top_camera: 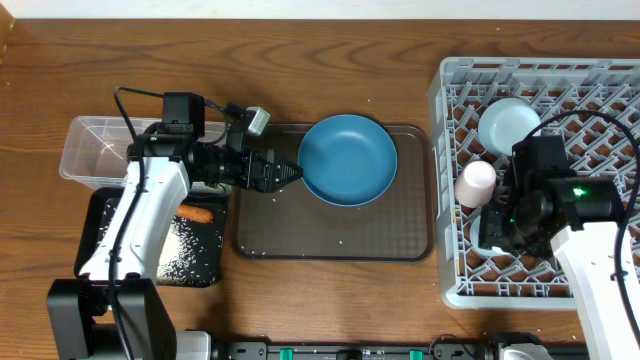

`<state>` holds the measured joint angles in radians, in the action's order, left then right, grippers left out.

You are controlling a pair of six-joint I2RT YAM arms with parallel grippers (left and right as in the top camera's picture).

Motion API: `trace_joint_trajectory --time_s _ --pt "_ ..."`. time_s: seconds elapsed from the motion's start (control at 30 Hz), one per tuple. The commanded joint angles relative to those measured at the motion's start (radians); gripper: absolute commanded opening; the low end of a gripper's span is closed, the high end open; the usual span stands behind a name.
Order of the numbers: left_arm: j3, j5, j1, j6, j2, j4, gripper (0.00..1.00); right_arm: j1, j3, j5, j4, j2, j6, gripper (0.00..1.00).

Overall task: Sort waste into correct bins and load items into the dishwasher rack
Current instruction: 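Lower the light-blue cup into a rack slot with right gripper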

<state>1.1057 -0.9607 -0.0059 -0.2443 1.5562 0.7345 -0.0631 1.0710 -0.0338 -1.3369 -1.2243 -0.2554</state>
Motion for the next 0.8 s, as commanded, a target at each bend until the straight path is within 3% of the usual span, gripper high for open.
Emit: trace_joint_trajectory --time_s 0.0,0.27,0.33,0.5,0.77 --pt "-0.004 0.028 0.001 -0.017 -0.002 0.000 1.00 -0.017 -0.035 0.001 0.020 -0.005 -0.021 0.01" --pt "-0.004 0.031 0.001 -0.017 -0.002 0.000 1.00 -0.017 -0.040 0.000 0.033 -0.005 -0.021 0.06" --pt "-0.004 0.031 0.001 -0.017 -0.002 0.000 1.00 -0.017 -0.040 0.000 0.032 -0.005 -0.021 0.18" --pt "-0.004 0.031 0.001 -0.017 -0.002 0.000 1.00 -0.017 -0.040 0.000 0.032 -0.005 -0.021 0.38" --pt "-0.004 0.031 0.001 -0.017 -0.002 0.000 1.00 -0.017 -0.040 0.001 0.031 -0.005 -0.021 0.56"
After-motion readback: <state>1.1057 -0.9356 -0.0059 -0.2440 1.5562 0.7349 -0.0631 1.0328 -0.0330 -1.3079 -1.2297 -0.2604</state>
